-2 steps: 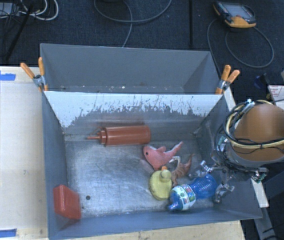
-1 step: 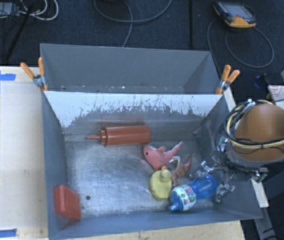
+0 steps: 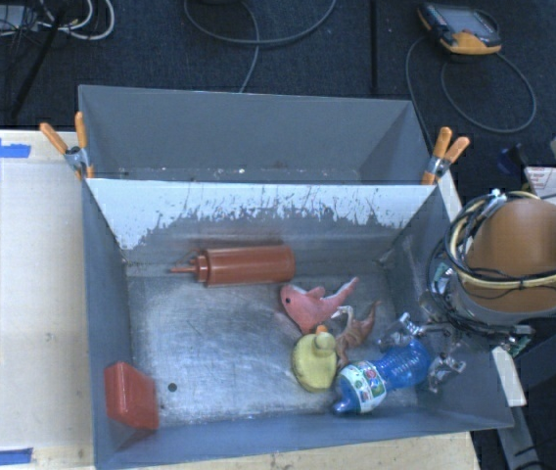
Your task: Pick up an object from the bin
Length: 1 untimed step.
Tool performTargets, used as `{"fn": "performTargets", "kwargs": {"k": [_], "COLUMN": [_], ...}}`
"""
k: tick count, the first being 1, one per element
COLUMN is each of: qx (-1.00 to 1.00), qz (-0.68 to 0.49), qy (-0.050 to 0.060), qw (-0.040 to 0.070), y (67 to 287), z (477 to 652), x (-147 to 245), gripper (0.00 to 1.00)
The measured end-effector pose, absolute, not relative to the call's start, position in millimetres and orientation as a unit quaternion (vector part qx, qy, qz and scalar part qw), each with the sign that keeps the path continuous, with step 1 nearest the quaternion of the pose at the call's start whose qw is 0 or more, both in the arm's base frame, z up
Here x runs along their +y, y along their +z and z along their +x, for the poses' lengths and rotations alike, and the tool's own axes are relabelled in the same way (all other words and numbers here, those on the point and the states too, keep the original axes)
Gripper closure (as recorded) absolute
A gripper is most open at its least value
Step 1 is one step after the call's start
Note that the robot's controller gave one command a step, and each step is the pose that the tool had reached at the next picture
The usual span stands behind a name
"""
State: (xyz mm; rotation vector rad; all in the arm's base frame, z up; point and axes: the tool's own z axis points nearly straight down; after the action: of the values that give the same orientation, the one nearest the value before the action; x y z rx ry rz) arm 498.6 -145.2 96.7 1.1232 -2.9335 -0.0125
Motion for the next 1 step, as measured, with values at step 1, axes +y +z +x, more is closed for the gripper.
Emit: {"fn": "performTargets", "kwargs": {"k": [1], "qx": [-0.934], "qz": [0.357], "qy": [-0.001], "qw": [-0.001], "y": [110.4], "z": [500.1], "x": [-145.9], "gripper": [1.00]}}
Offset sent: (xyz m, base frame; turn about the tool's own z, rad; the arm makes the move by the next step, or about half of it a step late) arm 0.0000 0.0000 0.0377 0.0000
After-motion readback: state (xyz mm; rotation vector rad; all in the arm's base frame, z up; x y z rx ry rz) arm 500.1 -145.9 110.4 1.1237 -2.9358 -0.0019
